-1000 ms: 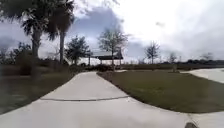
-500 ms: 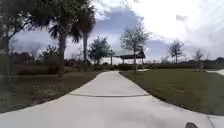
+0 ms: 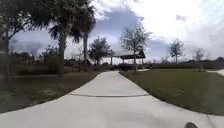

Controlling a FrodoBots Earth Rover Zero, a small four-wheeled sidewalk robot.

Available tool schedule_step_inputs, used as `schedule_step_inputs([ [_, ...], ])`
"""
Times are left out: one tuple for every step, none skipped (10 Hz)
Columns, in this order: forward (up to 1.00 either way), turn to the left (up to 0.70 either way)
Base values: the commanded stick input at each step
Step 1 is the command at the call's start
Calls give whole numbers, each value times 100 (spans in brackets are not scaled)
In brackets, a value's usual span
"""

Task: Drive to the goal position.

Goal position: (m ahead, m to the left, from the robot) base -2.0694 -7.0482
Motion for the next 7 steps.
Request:
schedule_step_inputs([
  [41,-13],
  [42,-32],
  [43,-43],
  [44,-44],
  [49,-43],
  [57,-38],
  [65,-33],
])
